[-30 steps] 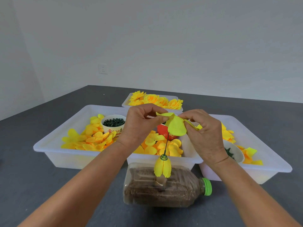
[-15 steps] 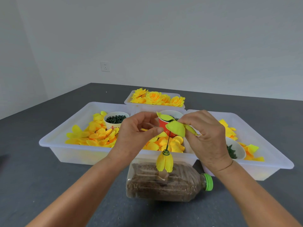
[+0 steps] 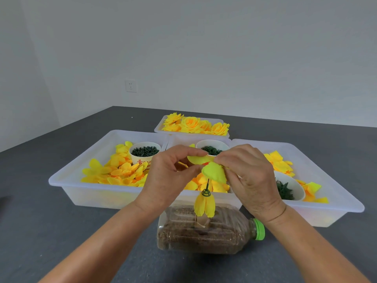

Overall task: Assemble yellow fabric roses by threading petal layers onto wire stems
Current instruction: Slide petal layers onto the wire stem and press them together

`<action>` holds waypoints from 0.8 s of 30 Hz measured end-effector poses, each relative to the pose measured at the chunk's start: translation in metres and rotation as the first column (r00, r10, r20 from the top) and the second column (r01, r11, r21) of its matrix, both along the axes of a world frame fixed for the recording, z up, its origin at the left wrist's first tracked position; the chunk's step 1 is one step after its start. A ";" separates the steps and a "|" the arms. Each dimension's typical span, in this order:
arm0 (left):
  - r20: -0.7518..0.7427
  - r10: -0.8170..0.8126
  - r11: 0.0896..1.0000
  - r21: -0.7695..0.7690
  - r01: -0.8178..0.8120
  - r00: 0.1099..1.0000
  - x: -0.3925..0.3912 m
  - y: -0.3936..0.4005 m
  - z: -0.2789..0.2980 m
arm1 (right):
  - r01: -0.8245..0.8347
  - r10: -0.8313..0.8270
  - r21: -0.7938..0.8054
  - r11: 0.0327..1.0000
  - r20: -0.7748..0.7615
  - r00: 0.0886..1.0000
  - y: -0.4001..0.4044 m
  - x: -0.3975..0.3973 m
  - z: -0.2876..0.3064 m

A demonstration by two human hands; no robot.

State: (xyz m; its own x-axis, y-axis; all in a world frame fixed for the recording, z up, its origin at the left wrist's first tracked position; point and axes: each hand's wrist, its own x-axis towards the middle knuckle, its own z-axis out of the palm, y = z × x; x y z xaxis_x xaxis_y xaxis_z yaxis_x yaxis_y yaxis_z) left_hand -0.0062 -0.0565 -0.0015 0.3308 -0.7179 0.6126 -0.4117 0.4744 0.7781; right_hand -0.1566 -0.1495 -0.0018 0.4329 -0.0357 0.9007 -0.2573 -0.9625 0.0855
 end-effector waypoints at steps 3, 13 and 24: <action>0.016 0.055 0.995 -0.088 -0.053 0.998 -0.001 0.002 -0.001 | -0.006 0.006 -0.001 1.000 0.037 0.999 0.001 0.001 0.003; -0.094 0.067 0.997 -0.043 -0.071 0.993 -0.006 -0.004 0.007 | -0.275 0.198 0.478 0.834 0.206 0.958 0.005 0.007 0.010; -0.040 0.187 0.980 0.081 -0.183 0.981 -0.026 0.001 -0.007 | -0.360 0.246 0.761 0.539 0.266 0.932 0.008 0.003 0.012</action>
